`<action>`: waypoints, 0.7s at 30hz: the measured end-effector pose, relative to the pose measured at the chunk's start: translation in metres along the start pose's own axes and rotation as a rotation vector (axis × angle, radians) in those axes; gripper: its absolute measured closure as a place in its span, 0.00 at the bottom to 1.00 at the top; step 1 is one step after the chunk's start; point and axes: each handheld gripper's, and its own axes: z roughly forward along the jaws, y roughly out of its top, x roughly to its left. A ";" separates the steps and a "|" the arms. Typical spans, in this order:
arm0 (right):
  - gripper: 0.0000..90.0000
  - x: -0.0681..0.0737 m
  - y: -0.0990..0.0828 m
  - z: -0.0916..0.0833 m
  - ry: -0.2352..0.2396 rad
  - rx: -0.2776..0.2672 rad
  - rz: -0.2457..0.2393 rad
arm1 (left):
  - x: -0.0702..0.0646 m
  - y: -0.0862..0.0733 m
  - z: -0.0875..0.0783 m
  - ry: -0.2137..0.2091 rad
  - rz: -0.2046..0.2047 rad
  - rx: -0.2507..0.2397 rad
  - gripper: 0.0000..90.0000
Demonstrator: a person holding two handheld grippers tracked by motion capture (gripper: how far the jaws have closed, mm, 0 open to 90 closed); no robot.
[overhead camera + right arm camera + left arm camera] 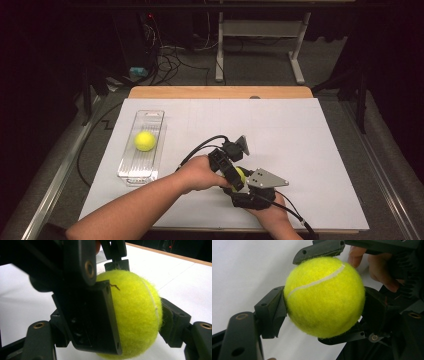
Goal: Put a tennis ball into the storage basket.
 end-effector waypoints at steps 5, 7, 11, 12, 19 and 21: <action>0.27 -0.001 -0.001 0.000 0.014 -0.005 0.016 | -0.001 0.000 0.000 0.010 0.002 0.005 0.30; 0.19 -0.003 -0.001 0.001 0.037 -0.012 0.014 | 0.000 0.000 -0.001 0.008 -0.002 -0.007 0.30; 0.02 -0.002 -0.003 0.005 0.033 0.007 0.013 | 0.002 -0.001 -0.005 0.017 -0.008 -0.012 0.30; 0.00 -0.001 -0.003 0.006 0.028 0.010 0.011 | 0.003 -0.001 -0.006 0.015 -0.011 -0.015 0.30; 0.00 -0.004 -0.004 0.001 0.006 -0.005 0.012 | 0.008 -0.006 -0.013 0.044 -0.029 -0.020 0.30; 0.00 -0.006 -0.004 -0.002 -0.001 -0.006 0.017 | 0.010 -0.009 -0.015 0.056 -0.033 -0.021 0.30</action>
